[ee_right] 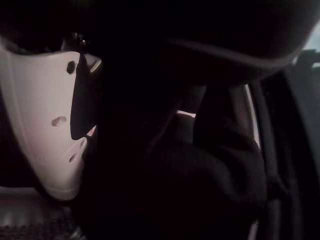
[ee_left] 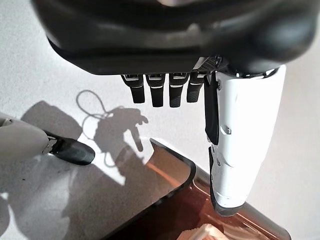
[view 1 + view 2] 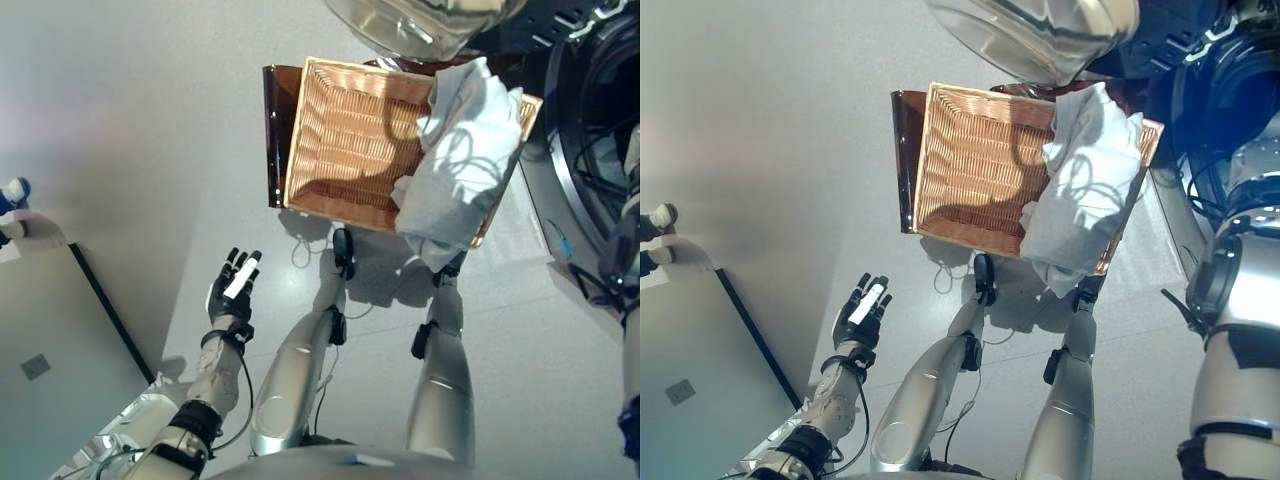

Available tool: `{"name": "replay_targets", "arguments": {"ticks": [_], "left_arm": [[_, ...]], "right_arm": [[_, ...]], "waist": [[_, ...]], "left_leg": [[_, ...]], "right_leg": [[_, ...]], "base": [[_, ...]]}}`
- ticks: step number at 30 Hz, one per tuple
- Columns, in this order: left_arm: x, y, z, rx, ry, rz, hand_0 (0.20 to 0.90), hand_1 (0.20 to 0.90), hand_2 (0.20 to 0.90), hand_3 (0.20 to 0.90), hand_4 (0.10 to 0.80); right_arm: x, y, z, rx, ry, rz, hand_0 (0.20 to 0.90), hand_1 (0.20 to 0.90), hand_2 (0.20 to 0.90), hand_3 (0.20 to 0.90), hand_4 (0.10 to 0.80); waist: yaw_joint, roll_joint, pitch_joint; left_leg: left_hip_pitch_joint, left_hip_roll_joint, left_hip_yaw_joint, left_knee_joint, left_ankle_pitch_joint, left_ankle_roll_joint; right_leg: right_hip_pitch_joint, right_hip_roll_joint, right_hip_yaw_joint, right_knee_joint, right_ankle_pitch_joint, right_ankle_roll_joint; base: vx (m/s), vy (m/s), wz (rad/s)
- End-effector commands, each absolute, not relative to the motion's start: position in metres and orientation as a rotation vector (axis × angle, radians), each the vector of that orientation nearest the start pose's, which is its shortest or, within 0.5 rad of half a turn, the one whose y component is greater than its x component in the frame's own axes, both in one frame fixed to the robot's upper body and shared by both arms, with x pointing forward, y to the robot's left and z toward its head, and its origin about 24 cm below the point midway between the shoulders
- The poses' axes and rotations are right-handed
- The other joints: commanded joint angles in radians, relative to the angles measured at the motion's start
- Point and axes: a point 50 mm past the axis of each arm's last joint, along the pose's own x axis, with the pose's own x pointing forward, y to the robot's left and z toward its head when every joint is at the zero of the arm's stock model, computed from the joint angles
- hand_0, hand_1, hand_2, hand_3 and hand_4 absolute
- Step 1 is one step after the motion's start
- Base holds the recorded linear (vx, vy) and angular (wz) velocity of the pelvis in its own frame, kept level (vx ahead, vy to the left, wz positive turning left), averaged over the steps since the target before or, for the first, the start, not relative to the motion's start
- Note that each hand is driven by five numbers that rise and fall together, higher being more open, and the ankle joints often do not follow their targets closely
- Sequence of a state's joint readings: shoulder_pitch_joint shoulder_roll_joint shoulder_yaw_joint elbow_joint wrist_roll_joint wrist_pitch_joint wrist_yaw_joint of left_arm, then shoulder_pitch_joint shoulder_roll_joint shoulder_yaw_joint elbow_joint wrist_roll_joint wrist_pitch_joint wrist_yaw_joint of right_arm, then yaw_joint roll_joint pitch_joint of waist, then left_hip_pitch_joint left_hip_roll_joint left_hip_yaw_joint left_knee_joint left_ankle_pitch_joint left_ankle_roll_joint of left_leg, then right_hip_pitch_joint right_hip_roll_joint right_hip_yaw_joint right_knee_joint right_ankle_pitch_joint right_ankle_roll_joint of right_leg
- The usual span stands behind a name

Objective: Pick up the clothes and place them into the washing machine

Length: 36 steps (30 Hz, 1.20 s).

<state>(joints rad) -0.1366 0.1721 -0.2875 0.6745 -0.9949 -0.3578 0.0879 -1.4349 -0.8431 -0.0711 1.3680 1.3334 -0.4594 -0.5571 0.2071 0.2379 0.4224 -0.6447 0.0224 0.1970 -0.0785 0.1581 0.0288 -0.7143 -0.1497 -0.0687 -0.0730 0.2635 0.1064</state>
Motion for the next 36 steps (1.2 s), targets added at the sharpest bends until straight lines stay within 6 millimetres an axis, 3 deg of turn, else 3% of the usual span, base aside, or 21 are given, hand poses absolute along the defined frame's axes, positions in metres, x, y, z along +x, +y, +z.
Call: {"name": "replay_targets", "arguments": {"ticks": [1,5,6,7,11,12,22,36], "left_arm": [[0.238,0.204,-0.051,-0.596,0.217,0.369,0.900,0.900,0.900,0.900,0.800],[0.237,0.207,-0.050,-0.586,0.213,0.369,0.900,0.900,0.900,0.900,0.800],[0.236,0.207,-0.049,-0.586,0.210,0.365,0.900,0.900,0.900,0.900,0.800],[0.235,0.208,-0.049,-0.581,0.209,0.363,0.900,0.900,0.900,0.900,0.800],[0.232,0.211,-0.048,-0.563,0.211,0.359,0.900,0.900,0.900,0.900,0.800],[0.234,0.214,-0.045,-0.552,0.199,0.354,0.900,0.900,0.900,0.900,0.800],[0.231,0.218,-0.041,-0.554,0.184,0.368,0.900,0.900,0.900,0.900,0.800],[0.235,0.219,-0.044,-0.559,0.183,0.402,0.900,0.900,0.900,0.900,0.800]], "right_arm": [[0.271,-0.415,0.386,1.004,-1.026,-1.083,0.200,0.200,0.200,0.200,0.300],[0.268,-0.418,0.386,0.952,-0.997,-1.123,0.200,0.200,0.200,0.200,0.300],[0.269,-0.419,0.385,0.941,-0.981,-1.136,0.398,0.398,0.398,0.398,0.441],[0.267,-0.422,0.382,0.922,-0.958,-1.172,0.900,0.900,0.900,0.900,0.800],[0.268,-0.425,0.378,0.706,-0.808,-1.305,0.900,0.900,0.900,0.900,0.800],[0.269,-0.425,0.376,0.584,-0.753,-1.347,0.900,0.900,0.900,0.900,0.800],[0.267,-0.432,0.354,0.221,-0.501,-1.598,0.900,0.900,0.900,0.900,0.800],[0.278,-0.432,0.317,-0.364,-0.246,-1.700,0.900,0.900,0.900,0.900,0.800]], "waist": [[0.033,0.046,-0.022],[0.029,0.043,-0.021],[0.029,0.044,-0.022],[0.028,0.043,-0.023],[0.031,0.041,-0.027],[0.032,0.036,-0.028],[0.031,0.027,-0.045],[0.030,0.003,-0.056]], "left_leg": [[-0.016,0.030,-0.026,-0.009,-0.020,-0.110],[-0.020,0.032,-0.026,-0.009,-0.019,-0.110],[-0.021,0.032,-0.026,-0.009,-0.020,-0.110],[-0.022,0.033,-0.025,-0.009,-0.020,-0.110],[-0.022,0.031,-0.025,-0.009,-0.019,-0.107],[-0.022,0.031,-0.025,-0.009,-0.017,-0.107],[-0.021,0.030,-0.030,-0.009,-0.015,-0.103],[-0.016,0.022,-0.037,-0.009,-0.012,-0.104]], "right_leg": [[-0.041,0.046,-0.018,0.170,-0.150,0.026],[-0.045,0.047,-0.019,0.170,-0.149,0.026],[-0.046,0.047,-0.019,0.170,-0.147,0.026],[-0.046,0.047,-0.021,0.170,-0.147,0.026],[-0.046,0.048,-0.022,0.171,-0.144,0.025],[-0.046,0.049,-0.022,0.171,-0.142,0.024],[-0.039,0.054,-0.028,0.159,-0.134,0.022],[-0.009,0.054,-0.034,0.137,-0.119,0.021]], "base": [[0.000,0.000,0.00],[0.000,0.000,0.00],[0.000,0.000,0.00],[0.000,0.000,0.00],[0.000,0.000,0.00],[0.000,0.000,0.00],[0.000,0.000,0.00],[-0.004,0.001,0.01]]}}
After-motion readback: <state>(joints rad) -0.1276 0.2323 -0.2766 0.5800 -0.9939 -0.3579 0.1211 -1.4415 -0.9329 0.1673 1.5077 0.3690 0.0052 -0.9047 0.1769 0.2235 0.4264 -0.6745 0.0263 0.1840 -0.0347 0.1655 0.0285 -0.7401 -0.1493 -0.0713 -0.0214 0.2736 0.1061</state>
